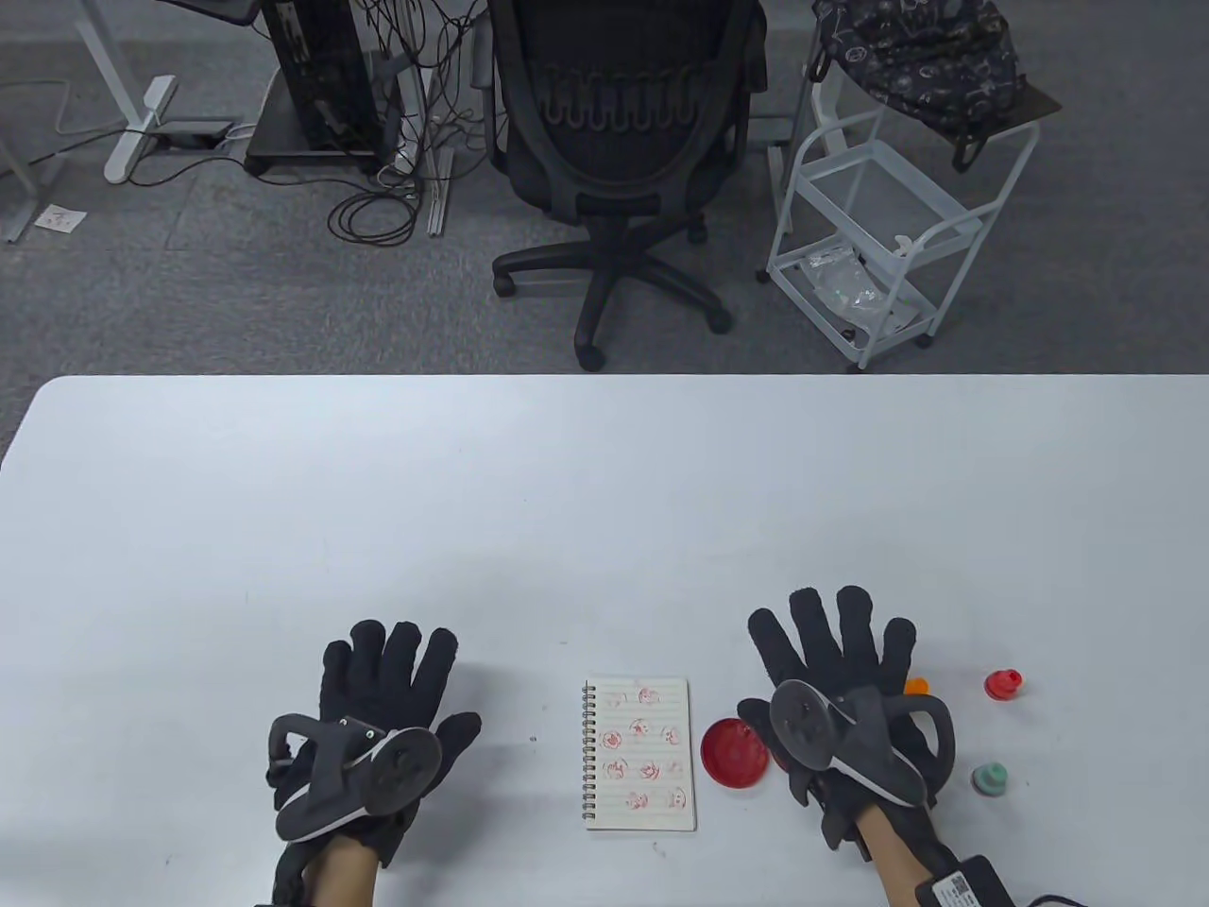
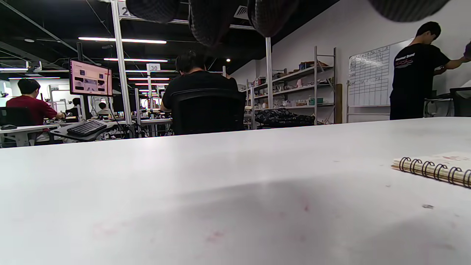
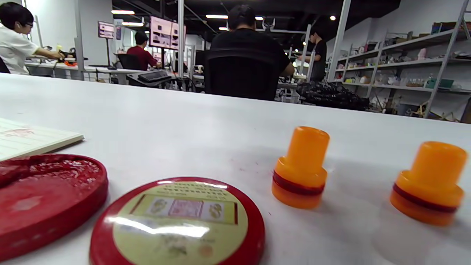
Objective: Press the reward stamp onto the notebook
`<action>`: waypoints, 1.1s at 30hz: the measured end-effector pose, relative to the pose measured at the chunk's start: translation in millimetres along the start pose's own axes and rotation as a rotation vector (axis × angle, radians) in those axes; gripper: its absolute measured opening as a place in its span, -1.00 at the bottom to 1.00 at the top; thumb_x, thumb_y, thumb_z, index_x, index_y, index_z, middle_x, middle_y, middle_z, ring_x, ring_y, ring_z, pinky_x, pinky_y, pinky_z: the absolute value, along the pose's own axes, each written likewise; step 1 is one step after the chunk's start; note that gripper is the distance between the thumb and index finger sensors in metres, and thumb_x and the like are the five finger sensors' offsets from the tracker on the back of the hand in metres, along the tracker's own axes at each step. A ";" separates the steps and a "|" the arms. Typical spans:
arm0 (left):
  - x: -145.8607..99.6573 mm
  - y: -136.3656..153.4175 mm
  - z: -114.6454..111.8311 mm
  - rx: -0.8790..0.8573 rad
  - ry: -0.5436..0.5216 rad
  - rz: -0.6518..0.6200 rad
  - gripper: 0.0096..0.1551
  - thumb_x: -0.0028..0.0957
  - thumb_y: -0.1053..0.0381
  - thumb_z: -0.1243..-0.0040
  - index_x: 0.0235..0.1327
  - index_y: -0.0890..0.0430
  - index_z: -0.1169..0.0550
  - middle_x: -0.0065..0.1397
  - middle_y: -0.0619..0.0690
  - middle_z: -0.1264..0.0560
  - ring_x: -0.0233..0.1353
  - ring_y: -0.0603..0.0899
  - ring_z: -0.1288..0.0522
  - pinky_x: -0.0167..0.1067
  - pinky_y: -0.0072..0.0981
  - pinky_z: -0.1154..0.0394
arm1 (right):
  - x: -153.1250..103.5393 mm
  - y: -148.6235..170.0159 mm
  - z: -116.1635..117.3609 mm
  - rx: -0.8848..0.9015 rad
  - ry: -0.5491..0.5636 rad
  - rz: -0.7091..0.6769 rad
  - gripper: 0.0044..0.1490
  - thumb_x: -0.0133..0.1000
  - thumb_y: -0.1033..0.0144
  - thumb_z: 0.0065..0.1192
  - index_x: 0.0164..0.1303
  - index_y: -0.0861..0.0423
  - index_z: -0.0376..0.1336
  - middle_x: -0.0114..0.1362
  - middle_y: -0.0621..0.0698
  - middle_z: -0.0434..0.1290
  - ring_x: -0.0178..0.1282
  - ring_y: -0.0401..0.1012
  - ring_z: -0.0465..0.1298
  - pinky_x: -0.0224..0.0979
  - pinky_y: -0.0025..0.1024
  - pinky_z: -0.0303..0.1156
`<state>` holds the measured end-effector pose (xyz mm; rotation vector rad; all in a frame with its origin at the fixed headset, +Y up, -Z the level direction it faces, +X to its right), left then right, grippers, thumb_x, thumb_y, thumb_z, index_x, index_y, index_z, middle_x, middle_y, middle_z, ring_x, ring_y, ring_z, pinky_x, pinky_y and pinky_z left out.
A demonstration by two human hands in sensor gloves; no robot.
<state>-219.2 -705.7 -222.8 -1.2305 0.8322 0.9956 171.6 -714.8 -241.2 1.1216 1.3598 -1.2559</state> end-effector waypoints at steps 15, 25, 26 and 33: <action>-3.3 6.6 -2.9 -0.045 -0.002 0.023 -0.03 0.15 -0.41 0.02 0.72 0.11 -0.23 0.71 0.30 -0.17 0.57 0.68 -0.06 0.42 0.61 -0.01 | -3.2 18.5 1.4 0.022 -0.018 0.068 0.06 -0.14 -0.44 -0.30 0.57 -0.31 -0.33 0.76 -0.06 -0.37 0.69 0.22 -0.47 0.54 0.50 -0.41; -1.6 4.4 -2.1 -0.052 -0.002 0.017 -0.06 0.16 -0.38 0.02 0.71 0.12 -0.24 0.70 0.30 -0.18 0.57 0.66 -0.08 0.42 0.60 -0.02 | -1.4 13.8 4.8 0.003 -0.033 0.045 0.04 -0.14 -0.42 -0.29 0.57 -0.30 -0.30 0.76 -0.05 -0.31 0.70 0.22 -0.43 0.55 0.49 -0.38; -1.9 4.4 -2.3 -0.055 -0.003 0.018 -0.06 0.16 -0.38 0.02 0.71 0.12 -0.25 0.70 0.30 -0.18 0.57 0.66 -0.08 0.42 0.60 -0.02 | -1.6 13.7 4.7 0.000 -0.033 0.045 0.04 -0.14 -0.42 -0.29 0.57 -0.30 -0.30 0.76 -0.06 -0.31 0.70 0.22 -0.43 0.55 0.49 -0.37; -2.8 3.6 -3.2 -0.077 0.009 0.018 -0.06 0.16 -0.38 0.01 0.71 0.12 -0.24 0.70 0.30 -0.17 0.57 0.67 -0.08 0.42 0.60 -0.02 | -5.8 12.2 3.9 -0.006 -0.016 0.027 0.03 -0.13 -0.41 -0.29 0.57 -0.28 -0.27 0.76 -0.04 -0.28 0.70 0.23 -0.38 0.55 0.49 -0.33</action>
Point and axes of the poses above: the tracker on the back of each hand, its own y axis roughly to the little-finger side, its own x axis roughly from the wrist to the fingertips, z = x × y, the point moved 1 cm from there along x, roughly from the wrist to the fingertips
